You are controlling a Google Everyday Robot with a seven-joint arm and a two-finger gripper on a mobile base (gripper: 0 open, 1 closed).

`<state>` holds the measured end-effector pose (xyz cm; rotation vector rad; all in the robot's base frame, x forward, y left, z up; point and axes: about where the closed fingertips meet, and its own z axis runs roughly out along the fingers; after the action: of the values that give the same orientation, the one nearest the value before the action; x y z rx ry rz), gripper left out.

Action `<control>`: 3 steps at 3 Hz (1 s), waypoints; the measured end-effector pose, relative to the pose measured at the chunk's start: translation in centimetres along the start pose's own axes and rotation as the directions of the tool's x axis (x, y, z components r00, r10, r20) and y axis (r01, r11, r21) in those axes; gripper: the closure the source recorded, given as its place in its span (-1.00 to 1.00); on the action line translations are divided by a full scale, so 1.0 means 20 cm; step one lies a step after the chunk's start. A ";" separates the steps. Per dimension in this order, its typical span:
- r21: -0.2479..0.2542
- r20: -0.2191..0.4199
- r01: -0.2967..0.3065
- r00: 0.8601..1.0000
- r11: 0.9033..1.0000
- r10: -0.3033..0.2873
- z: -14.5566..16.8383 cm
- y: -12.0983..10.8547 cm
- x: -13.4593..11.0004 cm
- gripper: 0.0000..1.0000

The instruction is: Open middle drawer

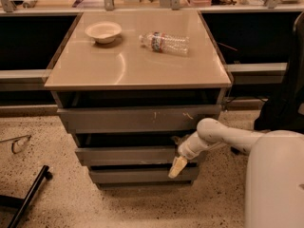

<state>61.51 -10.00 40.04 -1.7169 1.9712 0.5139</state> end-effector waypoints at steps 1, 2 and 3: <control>0.000 0.000 0.000 1.000 1.000 0.000 -0.02 0.00 -0.01 -1.00; -0.045 0.004 -0.017 1.000 0.999 0.018 -0.03 0.15 0.02 -1.00; -0.045 0.004 -0.017 1.000 0.999 0.018 -0.03 0.15 0.02 -1.00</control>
Offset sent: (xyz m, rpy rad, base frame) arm -0.1265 -0.0151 -0.0032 0.0440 0.1836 0.0445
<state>58.49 -10.25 40.21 -1.7252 1.9871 0.5719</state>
